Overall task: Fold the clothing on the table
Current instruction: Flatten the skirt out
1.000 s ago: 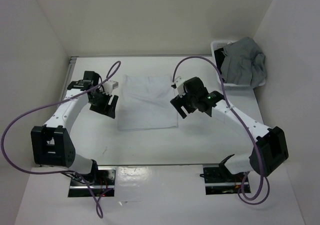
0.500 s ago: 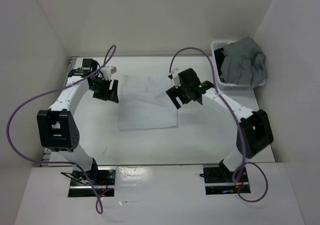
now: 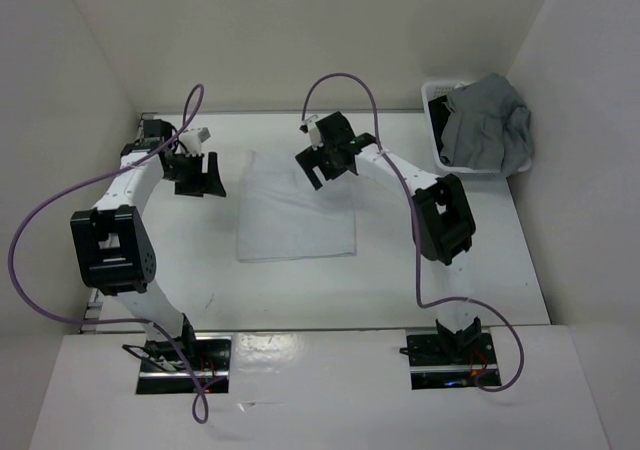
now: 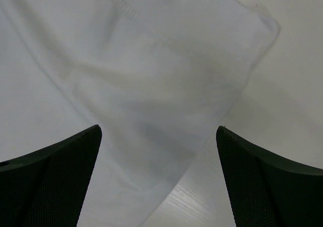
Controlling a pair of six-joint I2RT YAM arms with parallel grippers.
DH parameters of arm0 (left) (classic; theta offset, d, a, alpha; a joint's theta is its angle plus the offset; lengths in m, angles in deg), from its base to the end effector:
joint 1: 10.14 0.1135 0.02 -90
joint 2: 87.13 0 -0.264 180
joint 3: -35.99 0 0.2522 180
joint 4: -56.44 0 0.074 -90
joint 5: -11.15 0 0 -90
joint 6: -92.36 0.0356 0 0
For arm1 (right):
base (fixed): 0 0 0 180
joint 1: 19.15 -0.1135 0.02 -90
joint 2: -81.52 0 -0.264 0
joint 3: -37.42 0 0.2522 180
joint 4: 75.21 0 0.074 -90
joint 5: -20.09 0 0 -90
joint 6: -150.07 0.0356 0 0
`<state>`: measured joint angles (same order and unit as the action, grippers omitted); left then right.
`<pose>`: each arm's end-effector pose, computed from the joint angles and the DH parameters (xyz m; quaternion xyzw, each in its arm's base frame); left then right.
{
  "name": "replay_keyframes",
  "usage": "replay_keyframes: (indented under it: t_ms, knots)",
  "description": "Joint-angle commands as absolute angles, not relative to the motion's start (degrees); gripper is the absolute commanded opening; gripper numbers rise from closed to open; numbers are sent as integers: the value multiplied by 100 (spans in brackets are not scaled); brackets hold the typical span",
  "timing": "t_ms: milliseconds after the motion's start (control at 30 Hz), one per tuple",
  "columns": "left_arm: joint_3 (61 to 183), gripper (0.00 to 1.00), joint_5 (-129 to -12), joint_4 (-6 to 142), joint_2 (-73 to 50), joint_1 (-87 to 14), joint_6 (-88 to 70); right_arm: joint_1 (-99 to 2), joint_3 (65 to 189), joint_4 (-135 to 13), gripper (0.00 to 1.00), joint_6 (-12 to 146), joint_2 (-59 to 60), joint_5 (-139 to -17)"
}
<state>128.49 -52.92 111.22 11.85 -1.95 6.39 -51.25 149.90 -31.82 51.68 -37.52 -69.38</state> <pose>0.3613 0.0363 0.2528 0.0214 0.9454 -0.1904 0.2636 0.3977 0.2491 0.2316 -0.3236 0.8820 0.0661 0.3360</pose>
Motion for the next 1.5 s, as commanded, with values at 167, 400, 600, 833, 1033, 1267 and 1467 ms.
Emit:
replay_keyframes:
  t_ms: [167, 400, 600, 833, 1033, 1267, 1467]
  knots:
    - [12753, 81, -5450, 10826, 1104, -135, 429, -5588, 16979, -2877, 98, 5899, -5003, -6798]
    - [12700, 81, -5556, 10826, 1104, -135, 377, -5694, 18478, -2093, 98, 6218, -6156, -6860]
    - [12700, 81, -5556, 10826, 1157, -135, 377, -5756, 18399, -2040, 98, 6393, -6218, -6711]
    - [12700, 81, -5503, 10826, 1210, -135, 377, -5756, 17932, -2286, 98, 6525, -6076, -6579]
    - [12700, 81, -5503, 10826, 1210, -135, 377, -5756, 18546, -2015, 98, 6710, -6639, -6446]
    - [12700, 81, -5503, 10826, 1210, -135, 429, -5422, 20782, -1068, 98, 6771, -7736, -6622]
    - [12700, 81, -5503, 10826, 1210, -135, 429, -5307, 21817, -704, 98, 6710, -8345, -6411]
